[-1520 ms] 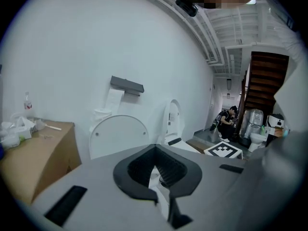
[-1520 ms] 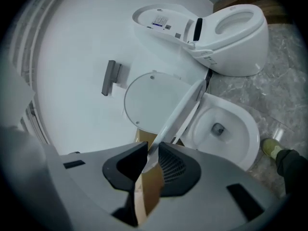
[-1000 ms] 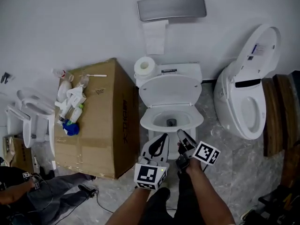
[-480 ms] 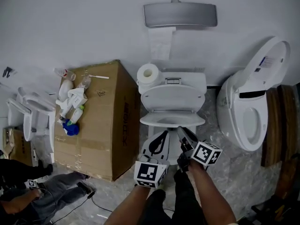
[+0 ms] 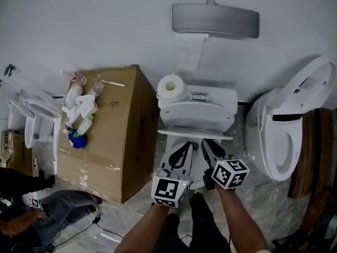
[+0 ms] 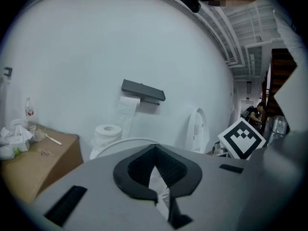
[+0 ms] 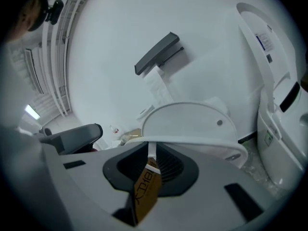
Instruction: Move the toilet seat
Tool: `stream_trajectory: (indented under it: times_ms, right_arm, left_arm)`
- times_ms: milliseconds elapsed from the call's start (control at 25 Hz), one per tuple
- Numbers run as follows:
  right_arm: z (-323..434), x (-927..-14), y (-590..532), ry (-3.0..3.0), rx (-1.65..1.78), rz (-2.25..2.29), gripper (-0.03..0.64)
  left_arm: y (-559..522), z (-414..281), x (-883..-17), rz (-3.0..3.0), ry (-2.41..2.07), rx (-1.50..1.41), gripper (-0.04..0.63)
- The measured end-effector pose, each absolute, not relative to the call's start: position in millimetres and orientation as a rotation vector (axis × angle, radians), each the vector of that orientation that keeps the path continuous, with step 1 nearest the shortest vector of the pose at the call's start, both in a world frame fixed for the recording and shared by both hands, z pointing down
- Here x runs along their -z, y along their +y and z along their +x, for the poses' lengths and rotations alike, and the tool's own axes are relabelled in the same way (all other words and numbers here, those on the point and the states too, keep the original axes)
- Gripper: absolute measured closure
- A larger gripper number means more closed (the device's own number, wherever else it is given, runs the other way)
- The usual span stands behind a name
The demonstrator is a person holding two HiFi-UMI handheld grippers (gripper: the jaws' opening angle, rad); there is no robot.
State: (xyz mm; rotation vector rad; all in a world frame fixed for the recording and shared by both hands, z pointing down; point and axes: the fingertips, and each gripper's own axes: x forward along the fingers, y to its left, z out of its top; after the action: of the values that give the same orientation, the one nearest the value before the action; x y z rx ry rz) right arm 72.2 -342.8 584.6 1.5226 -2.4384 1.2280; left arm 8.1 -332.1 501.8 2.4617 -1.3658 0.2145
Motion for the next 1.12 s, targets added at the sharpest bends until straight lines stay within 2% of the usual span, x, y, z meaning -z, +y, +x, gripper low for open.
stream_trajectory:
  times_ms: [640, 1120]
  right_arm:
    - [77.9, -586.3, -403.8, -2.404, -0.826, 1.514, 0.584]
    - [76.9, -590.8, -438.7, -2.391, -0.697, 1.504, 0.586]
  left_arm:
    - [-374.1, 15.8, -511.4, 2.424, -1.419, -0.201, 0.586]
    - [-391.9, 11.0, -511.4, 2.393, -1.458, -0.2, 0.588]
